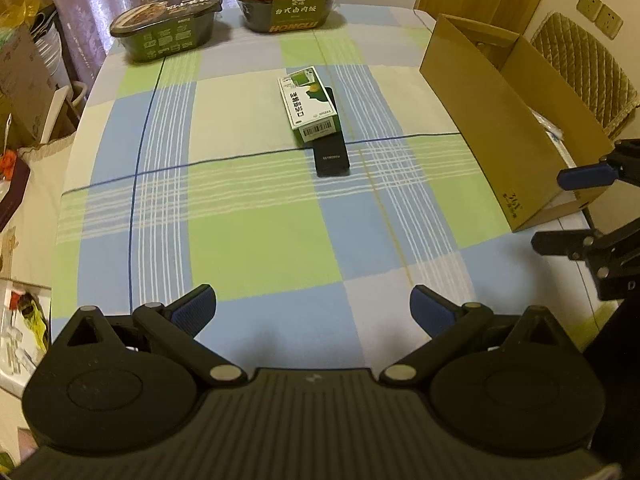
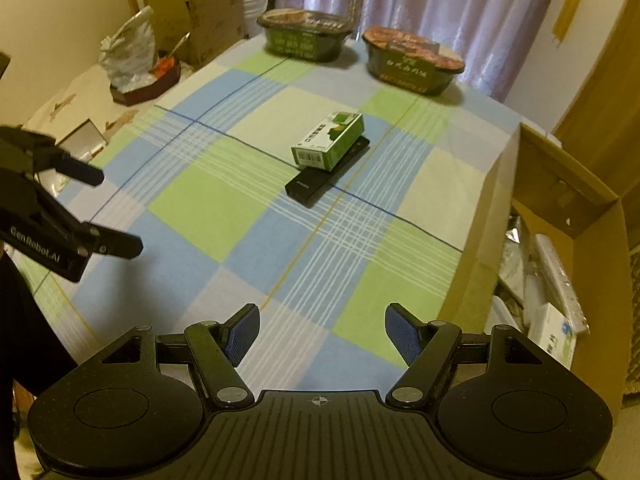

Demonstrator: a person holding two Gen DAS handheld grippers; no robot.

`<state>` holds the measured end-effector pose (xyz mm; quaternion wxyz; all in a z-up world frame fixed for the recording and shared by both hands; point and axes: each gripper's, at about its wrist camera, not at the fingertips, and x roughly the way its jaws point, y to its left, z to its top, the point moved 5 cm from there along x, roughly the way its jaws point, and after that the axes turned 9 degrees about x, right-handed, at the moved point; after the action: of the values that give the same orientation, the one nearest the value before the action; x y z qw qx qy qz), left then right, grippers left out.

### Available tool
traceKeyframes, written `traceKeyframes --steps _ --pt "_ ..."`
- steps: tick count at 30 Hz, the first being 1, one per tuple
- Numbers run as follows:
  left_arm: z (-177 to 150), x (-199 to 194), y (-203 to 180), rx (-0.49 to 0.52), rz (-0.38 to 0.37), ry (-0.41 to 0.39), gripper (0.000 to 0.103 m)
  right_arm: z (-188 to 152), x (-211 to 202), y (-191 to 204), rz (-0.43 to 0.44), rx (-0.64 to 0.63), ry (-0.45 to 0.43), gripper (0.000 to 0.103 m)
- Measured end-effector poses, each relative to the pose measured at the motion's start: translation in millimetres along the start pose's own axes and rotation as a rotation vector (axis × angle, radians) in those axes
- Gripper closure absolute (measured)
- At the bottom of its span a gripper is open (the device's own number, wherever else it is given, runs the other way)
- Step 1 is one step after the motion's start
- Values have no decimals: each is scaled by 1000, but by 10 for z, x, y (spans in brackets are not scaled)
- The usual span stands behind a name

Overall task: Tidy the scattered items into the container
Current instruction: 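Move both grippers back to the green medicine box and black remote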

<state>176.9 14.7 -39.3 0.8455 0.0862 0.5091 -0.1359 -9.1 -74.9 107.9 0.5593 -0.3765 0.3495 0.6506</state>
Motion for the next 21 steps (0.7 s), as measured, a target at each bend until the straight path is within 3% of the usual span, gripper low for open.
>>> traceKeyframes --steps 6,13,21 --pt "253 231 66 85 -14 26 2 153 253 -30 -9 -60 34 28" --pt "605 516 122 247 -3 59 2 384 577 -48 -47 -230 54 28" --pt "1181 875 267 256 -29 53 2 625 937 -18 -41 -434 33 28"
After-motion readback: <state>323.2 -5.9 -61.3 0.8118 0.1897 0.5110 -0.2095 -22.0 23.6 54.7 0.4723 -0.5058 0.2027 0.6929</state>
